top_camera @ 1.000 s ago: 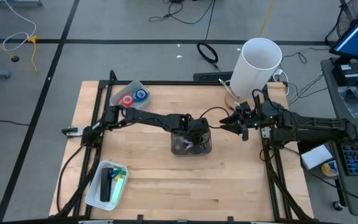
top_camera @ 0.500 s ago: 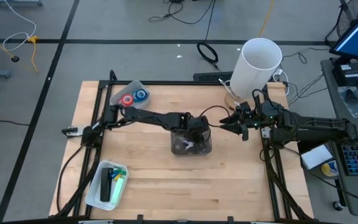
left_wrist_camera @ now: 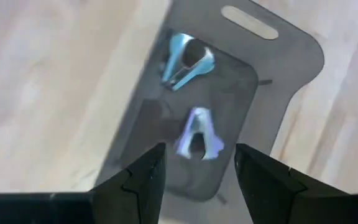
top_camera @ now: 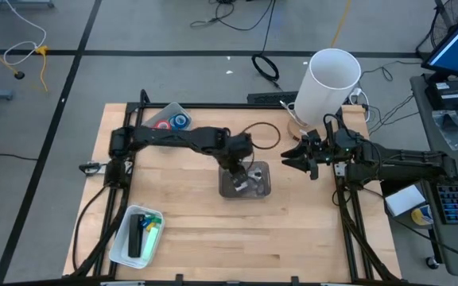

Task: Pick and place Stapler, Stapler remover, tape
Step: Return to Home Position

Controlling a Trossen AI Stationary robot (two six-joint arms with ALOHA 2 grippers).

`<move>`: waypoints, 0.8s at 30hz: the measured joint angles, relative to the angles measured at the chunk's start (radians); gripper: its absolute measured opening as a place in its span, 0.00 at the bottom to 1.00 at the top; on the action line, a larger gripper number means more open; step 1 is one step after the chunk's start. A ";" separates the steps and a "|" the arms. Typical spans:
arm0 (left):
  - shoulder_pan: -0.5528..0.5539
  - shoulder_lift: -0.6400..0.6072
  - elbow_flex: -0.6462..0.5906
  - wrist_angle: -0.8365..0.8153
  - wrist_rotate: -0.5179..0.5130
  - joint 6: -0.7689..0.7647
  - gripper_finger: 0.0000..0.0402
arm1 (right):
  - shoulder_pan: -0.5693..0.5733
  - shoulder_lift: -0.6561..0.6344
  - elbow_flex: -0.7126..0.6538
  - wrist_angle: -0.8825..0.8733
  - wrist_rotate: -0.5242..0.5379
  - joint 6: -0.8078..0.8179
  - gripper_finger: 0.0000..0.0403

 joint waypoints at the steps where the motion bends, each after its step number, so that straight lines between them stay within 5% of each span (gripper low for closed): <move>1: -0.001 -0.023 0.000 -0.032 -0.024 -0.005 0.48 | 0.000 0.000 0.000 0.000 0.000 -0.003 0.41; 17: -0.030 -0.278 -0.007 -0.311 -0.248 0.039 0.48 | 0.000 0.000 0.000 -0.009 0.001 0.002 0.41; 24: -0.038 -0.430 -0.226 -0.176 -0.269 -0.006 0.48 | 0.000 0.000 0.000 -0.009 0.001 0.021 0.41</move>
